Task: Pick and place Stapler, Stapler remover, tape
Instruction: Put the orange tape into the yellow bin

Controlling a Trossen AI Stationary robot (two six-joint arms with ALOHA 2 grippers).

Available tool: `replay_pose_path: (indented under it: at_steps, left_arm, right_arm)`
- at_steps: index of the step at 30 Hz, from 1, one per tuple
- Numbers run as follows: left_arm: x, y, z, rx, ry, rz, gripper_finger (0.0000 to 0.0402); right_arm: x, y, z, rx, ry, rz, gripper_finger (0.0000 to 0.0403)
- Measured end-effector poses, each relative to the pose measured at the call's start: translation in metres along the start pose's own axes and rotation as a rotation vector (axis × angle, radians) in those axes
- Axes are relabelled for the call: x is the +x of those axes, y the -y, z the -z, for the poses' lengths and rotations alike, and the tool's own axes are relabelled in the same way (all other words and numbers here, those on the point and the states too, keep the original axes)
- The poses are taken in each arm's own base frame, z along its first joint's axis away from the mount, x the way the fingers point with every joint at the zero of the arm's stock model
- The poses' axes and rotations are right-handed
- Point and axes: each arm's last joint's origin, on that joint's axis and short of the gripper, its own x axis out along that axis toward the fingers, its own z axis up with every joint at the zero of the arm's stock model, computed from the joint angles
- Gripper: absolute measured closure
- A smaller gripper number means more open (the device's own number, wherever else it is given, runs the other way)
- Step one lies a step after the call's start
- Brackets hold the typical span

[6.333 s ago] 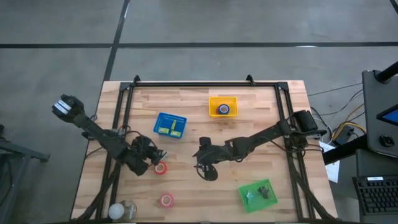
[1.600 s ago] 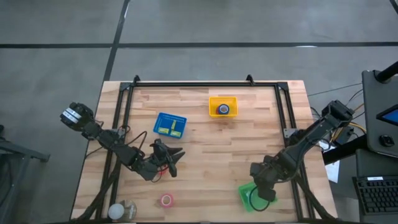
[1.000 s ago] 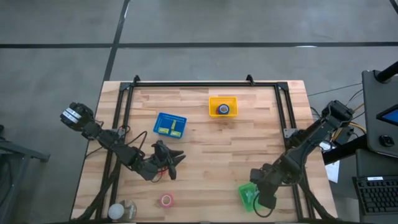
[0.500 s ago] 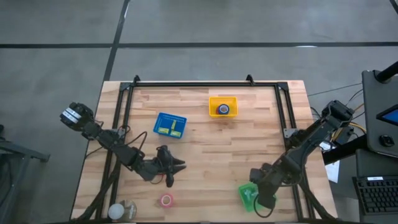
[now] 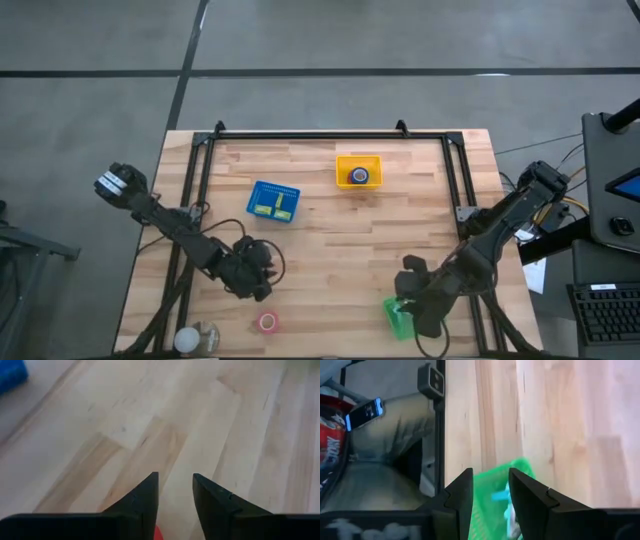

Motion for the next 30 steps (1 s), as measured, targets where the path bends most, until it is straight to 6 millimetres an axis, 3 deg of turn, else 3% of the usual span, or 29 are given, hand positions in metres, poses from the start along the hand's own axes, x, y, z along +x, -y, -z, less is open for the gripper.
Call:
replay_pose_path:
  at_steps: [10,30]
  left_arm:
    - [-0.004,0.0,0.009,-0.024,-0.113,-0.008,0.0203]
    - [-0.007,-0.009,0.016,0.001,-0.236,-0.084,0.0214]
  right_arm:
    - [-0.002,0.001,-0.003,-0.083,0.06,0.055,0.0301]
    - [0.001,0.003,-0.002,-0.111,0.073,0.083,0.0337]
